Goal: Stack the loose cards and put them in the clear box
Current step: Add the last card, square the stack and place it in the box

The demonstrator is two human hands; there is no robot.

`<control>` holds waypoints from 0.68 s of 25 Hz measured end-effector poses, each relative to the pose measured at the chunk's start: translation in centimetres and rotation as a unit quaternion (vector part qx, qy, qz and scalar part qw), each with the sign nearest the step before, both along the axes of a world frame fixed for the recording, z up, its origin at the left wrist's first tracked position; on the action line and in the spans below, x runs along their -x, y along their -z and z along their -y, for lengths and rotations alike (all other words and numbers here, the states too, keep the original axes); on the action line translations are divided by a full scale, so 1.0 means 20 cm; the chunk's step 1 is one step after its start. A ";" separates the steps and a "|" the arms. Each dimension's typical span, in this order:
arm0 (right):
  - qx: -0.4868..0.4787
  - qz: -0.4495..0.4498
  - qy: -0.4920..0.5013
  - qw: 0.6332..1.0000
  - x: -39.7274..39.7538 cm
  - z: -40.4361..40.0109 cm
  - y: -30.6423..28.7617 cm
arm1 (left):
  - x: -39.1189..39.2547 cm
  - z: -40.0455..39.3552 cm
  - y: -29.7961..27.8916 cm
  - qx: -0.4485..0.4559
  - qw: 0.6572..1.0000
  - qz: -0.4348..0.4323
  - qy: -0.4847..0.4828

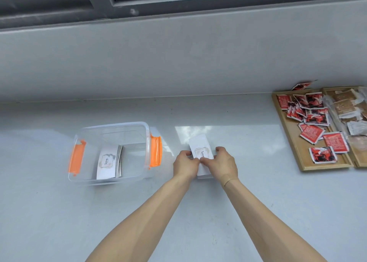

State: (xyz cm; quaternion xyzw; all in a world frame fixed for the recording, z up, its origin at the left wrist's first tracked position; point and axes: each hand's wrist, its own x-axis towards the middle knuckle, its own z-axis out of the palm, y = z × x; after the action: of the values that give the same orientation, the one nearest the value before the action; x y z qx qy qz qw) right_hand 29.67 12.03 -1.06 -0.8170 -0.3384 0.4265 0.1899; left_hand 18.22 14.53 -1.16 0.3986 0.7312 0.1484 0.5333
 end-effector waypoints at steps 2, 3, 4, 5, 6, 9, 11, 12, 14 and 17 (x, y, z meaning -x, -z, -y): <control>0.003 -0.059 0.030 0.998 -0.01 -0.01 -0.01 | 0.01 0.01 0.00 0.026 0.997 0.063 -0.041; -0.005 -0.079 0.036 0.996 -0.01 -0.01 -0.02 | 0.02 0.02 -0.01 0.042 0.992 0.103 -0.059; -0.016 -0.092 0.037 0.995 -0.02 0.00 -0.03 | 0.02 0.04 -0.01 0.057 0.986 0.139 -0.073; -0.024 -0.098 0.034 0.994 -0.01 0.02 -0.04 | 0.04 0.07 -0.02 0.067 0.981 0.165 -0.080; -0.033 -0.101 0.030 0.994 0.00 0.05 -0.05 | 0.05 0.10 -0.02 0.069 0.978 0.180 -0.081; -0.056 -0.080 0.005 0.995 0.04 0.17 -0.10 | 0.13 0.23 -0.04 0.061 0.977 0.194 -0.067; -0.062 -0.049 -0.028 0.996 0.08 0.26 -0.13 | 0.22 0.32 -0.06 0.051 0.980 0.185 -0.046; -0.061 -0.035 -0.052 0.996 0.10 0.31 -0.15 | 0.27 0.36 -0.07 0.039 0.985 0.167 -0.028; -0.060 -0.010 -0.095 0.994 0.15 0.40 -0.17 | 0.36 0.42 -0.08 -0.004 0.994 0.107 0.027; -0.069 0.031 -0.163 0.984 0.26 0.53 -0.20 | 0.53 0.53 -0.11 -0.092 0.985 0.020 0.142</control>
State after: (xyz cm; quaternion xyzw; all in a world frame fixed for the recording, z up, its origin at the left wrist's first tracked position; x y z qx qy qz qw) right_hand 24.49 1.51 2.87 -0.7490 -0.5012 0.4016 0.1628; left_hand 7.57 3.88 0.95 0.5426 0.6396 0.1455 0.5247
